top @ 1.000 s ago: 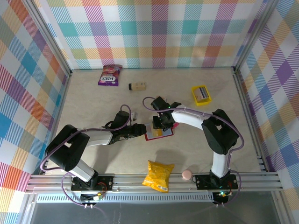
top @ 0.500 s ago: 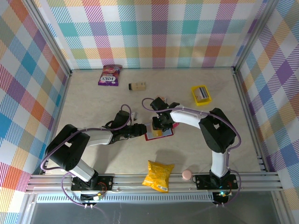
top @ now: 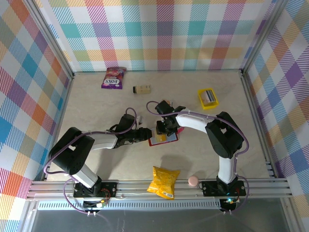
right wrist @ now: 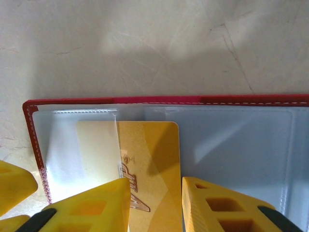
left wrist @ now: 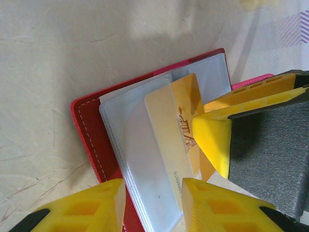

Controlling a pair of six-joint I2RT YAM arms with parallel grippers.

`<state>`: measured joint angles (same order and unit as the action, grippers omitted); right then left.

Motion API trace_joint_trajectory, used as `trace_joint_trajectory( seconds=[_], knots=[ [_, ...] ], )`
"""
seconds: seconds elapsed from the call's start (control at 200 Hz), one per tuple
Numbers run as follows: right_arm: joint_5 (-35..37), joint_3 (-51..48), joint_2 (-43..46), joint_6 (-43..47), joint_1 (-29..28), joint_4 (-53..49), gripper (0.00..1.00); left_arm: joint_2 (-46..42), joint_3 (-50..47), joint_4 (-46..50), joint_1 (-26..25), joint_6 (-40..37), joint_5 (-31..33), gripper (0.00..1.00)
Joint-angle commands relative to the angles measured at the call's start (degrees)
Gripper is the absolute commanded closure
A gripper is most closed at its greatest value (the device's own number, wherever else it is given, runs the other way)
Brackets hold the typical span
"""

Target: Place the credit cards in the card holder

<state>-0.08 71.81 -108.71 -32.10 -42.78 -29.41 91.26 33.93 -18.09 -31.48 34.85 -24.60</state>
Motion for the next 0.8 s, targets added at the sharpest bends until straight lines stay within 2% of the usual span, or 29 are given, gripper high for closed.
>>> trace_joint_trajectory(
  seconds=[0.0, 0.795],
  knots=[
    [-1.23, 0.96, 0.45, -0.11, 0.01, 0.48, 0.67, 0.91, 1.31, 0.48, -0.64, -0.84, -1.23, 0.65],
    [-9.44, -0.42, 0.60, -2.72, 0.07, 5.64, 0.71, 1.54, 1.75, 0.77, -0.68, -0.86, -1.94, 0.66]
  ],
)
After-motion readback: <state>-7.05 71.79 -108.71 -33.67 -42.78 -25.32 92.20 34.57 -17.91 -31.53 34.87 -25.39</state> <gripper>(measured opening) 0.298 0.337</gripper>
